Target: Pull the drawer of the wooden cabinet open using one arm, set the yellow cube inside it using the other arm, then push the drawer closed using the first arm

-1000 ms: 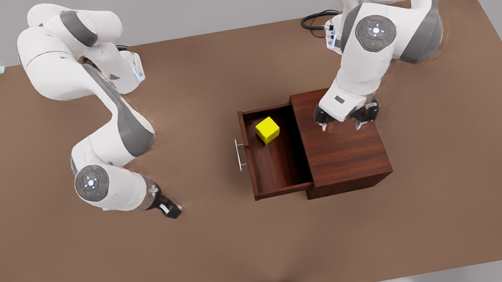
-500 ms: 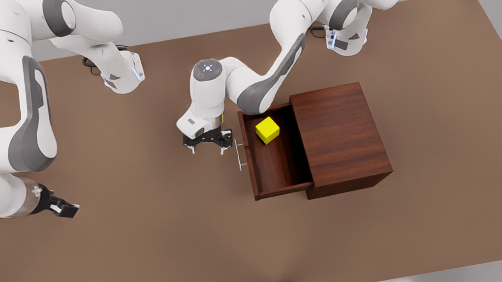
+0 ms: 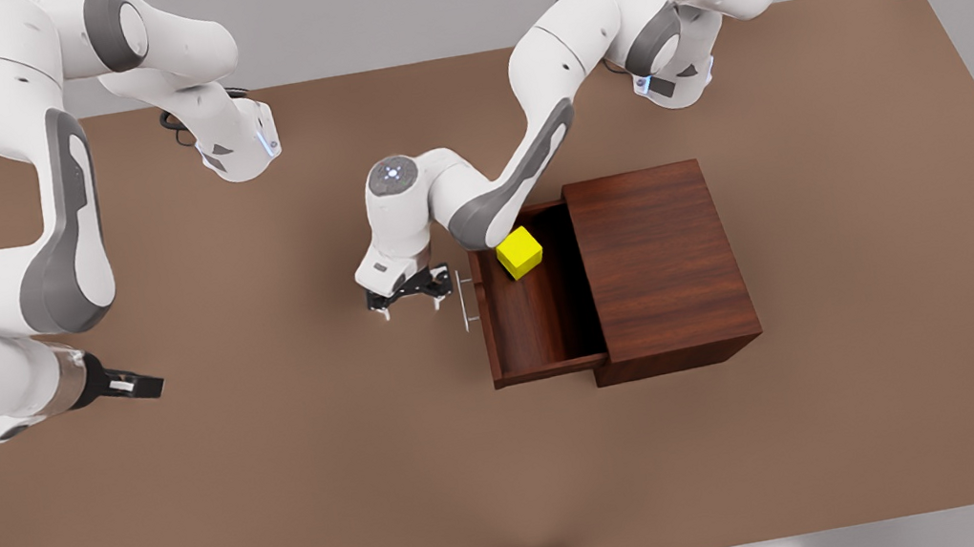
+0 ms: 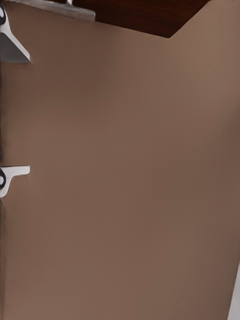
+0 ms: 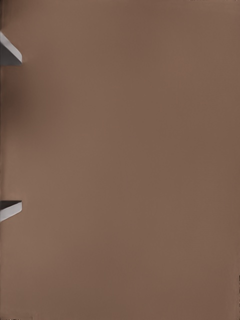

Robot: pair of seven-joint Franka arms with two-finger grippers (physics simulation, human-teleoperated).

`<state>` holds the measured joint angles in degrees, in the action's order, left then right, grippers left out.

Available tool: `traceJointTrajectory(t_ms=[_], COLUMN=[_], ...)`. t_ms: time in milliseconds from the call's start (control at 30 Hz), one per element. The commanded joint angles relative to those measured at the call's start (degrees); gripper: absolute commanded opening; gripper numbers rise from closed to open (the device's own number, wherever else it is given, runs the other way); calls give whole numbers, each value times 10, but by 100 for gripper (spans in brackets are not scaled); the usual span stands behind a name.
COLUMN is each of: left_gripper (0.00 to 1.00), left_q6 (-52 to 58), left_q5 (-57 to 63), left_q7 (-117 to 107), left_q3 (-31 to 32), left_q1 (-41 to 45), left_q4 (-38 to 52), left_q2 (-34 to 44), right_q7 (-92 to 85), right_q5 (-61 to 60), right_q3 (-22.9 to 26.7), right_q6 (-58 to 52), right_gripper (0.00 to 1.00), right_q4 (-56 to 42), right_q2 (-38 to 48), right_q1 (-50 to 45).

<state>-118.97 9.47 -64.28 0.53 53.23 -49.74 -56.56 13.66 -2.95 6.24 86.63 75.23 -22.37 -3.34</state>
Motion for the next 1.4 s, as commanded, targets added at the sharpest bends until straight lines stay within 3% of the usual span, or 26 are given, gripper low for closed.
traceJointTrajectory(t_ms=[0, 1367], left_gripper=[100, 100], left_q6=[65, 235], left_q5=[-5, -6], left_q7=[-82, 137], left_q3=[0, -7], left_q1=[-1, -109], left_q4=[0, -55], left_q2=[1, 34], right_q7=[-131, -122], right_q5=[0, -1], right_q3=[0, -2], right_q6=[-2, -2], right_gripper=[100, 100], right_q4=[0, -1], right_q2=[0, -1], right_q1=[0, -3])
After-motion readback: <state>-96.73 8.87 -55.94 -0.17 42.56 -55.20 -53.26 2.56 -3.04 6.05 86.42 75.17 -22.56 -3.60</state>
